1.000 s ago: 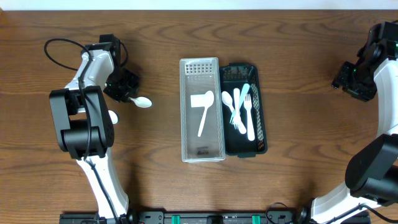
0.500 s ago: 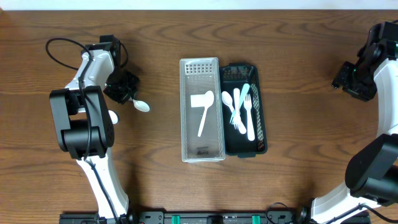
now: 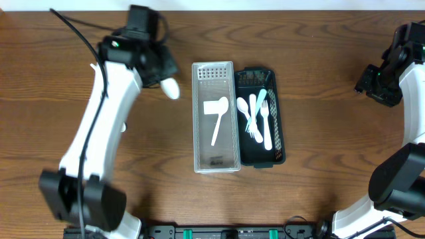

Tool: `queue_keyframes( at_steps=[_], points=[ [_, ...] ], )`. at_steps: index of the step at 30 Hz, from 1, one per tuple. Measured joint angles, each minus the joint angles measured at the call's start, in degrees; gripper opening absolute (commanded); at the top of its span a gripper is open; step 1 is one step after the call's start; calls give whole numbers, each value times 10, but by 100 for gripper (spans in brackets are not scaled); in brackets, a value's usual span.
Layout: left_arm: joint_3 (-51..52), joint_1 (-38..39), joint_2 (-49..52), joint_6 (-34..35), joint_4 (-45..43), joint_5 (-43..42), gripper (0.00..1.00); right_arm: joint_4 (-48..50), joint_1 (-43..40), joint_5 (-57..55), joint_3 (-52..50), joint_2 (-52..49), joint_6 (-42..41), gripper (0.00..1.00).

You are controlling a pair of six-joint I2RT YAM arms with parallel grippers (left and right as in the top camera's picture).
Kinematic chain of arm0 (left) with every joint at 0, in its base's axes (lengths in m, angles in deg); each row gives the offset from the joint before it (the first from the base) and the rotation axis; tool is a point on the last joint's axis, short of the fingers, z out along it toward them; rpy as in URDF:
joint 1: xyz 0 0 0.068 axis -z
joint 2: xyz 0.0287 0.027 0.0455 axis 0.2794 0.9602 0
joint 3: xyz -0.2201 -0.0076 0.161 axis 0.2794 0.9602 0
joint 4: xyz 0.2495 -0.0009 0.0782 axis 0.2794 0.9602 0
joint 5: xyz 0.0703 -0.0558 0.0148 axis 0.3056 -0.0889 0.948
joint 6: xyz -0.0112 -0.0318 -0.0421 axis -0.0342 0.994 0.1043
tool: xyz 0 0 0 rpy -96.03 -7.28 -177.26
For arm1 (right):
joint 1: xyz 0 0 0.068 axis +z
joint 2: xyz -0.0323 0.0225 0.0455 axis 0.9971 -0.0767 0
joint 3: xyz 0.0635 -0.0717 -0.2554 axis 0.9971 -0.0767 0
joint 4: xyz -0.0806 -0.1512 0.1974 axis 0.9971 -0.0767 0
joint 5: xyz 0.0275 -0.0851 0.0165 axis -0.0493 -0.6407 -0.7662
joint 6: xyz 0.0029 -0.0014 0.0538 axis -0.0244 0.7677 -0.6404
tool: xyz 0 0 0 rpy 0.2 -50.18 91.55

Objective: Pack container
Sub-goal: 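Place the white spoon into the clear tray and release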

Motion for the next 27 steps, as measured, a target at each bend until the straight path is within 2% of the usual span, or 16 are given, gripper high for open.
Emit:
queue_keyframes(
  at_steps=[3, 8, 16, 18, 19, 21, 23, 27],
  points=[
    [-2, 60, -13, -7, 2, 6, 6, 0, 0, 0, 0, 0, 0, 56],
    [11, 140, 31, -9, -1, 12, 6, 0, 0, 0, 0, 0, 0, 56],
    [26, 187, 148, -9, 1, 14, 7, 0, 0, 0, 0, 0, 0, 56],
    [26, 191, 173, -9, 1, 14, 16, -1, 0, 0, 0, 0, 0, 56],
    [27, 193, 185, -12, 2, 14, 25, -1, 0, 0, 0, 0, 0, 56],
    [28, 193, 197, -11, 2, 15, 35, -2, 0, 0, 0, 0, 0, 56],
    [29, 191, 200, -11, 2, 17, 41, -2, 0, 0, 0, 0, 0, 56],
    [29, 177, 195, -26, 4, 19, 42, -3, 0, 0, 0, 0, 0, 56]
  ],
)
